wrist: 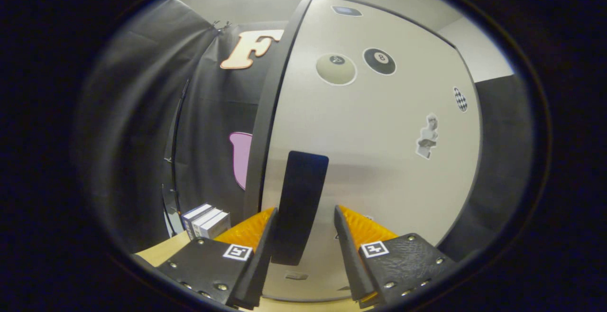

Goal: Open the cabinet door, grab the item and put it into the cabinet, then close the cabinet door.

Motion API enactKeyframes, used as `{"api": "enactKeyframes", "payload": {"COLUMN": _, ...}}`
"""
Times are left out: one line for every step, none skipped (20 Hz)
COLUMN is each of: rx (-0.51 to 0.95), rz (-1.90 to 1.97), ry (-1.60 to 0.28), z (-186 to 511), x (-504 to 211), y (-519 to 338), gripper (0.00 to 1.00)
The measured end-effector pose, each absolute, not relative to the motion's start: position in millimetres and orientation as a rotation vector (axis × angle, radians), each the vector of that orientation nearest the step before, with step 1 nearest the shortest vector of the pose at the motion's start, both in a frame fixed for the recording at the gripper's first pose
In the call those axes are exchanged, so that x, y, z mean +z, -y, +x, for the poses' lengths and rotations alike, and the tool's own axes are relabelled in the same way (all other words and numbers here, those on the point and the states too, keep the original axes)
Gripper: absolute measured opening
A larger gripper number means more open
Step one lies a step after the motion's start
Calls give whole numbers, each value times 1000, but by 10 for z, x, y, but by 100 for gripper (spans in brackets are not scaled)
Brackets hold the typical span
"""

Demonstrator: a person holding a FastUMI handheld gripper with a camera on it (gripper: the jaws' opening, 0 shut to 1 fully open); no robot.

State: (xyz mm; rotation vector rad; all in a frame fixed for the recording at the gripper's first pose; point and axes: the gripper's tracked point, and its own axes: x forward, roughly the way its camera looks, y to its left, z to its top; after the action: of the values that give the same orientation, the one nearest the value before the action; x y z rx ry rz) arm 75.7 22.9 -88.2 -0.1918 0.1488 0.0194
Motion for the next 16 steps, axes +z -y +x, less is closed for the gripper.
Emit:
{"api": "enactKeyframes", "payload": {"rx": 18, "rz": -168, "ry": -156, "z": 777, "x": -925, "y": -286, "gripper": 56}}
{"api": "enactKeyframes", "payload": {"rx": 17, "rz": -166, "ry": -151, "z": 792, "x": -903, "y": -300, "gripper": 43}}
{"api": "enactKeyframes", "payload": {"rx": 19, "rz": -166, "ry": -162, "z": 799, "x": -932, "y": -266, "gripper": 30}}
{"api": "enactKeyframes", "payload": {"rx": 16, "rz": -135, "ry": -164, "z": 824, "x": -932, "y": -274, "gripper": 30}}
{"api": "enactKeyframes", "payload": {"rx": 24, "rz": -129, "ry": -169, "z": 819, "x": -937, "y": -275, "gripper": 22}}
{"api": "enactKeyframes", "payload": {"rx": 27, "rz": -119, "ry": -174, "z": 797, "x": -941, "y": -259, "gripper": 22}}
{"api": "enactKeyframes", "payload": {"rx": 29, "rz": -112, "ry": -178, "z": 820, "x": -939, "y": -280, "gripper": 13}}
{"api": "enactKeyframes", "payload": {"rx": 31, "rz": -114, "ry": -185, "z": 806, "x": -938, "y": -275, "gripper": 13}}
{"api": "enactKeyframes", "payload": {"rx": 35, "rz": -113, "ry": -188, "z": 801, "x": -944, "y": -274, "gripper": 13}}
{"api": "enactKeyframes", "payload": {"rx": 41, "rz": -115, "ry": -190, "z": 787, "x": -942, "y": -279, "gripper": 13}}
{"api": "enactKeyframes", "payload": {"rx": 46, "rz": -121, "ry": -191, "z": 772, "x": -944, "y": -277, "gripper": 13}}
{"api": "enactKeyframes", "payload": {"rx": 51, "rz": -126, "ry": -190, "z": 761, "x": -935, "y": -272, "gripper": 13}}
{"api": "enactKeyframes", "payload": {"rx": 58, "rz": -128, "ry": -190, "z": 724, "x": -931, "y": -275, "gripper": 13}}
{"api": "enactKeyframes", "payload": {"rx": 65, "rz": -129, "ry": -192, "z": 689, "x": -923, "y": -281, "gripper": 13}}
{"api": "enactKeyframes", "payload": {"rx": 72, "rz": -130, "ry": -195, "z": 653, "x": -912, "y": -282, "gripper": 13}}
{"api": "enactKeyframes", "payload": {"rx": 78, "rz": -133, "ry": -198, "z": 615, "x": -903, "y": -287, "gripper": 13}}
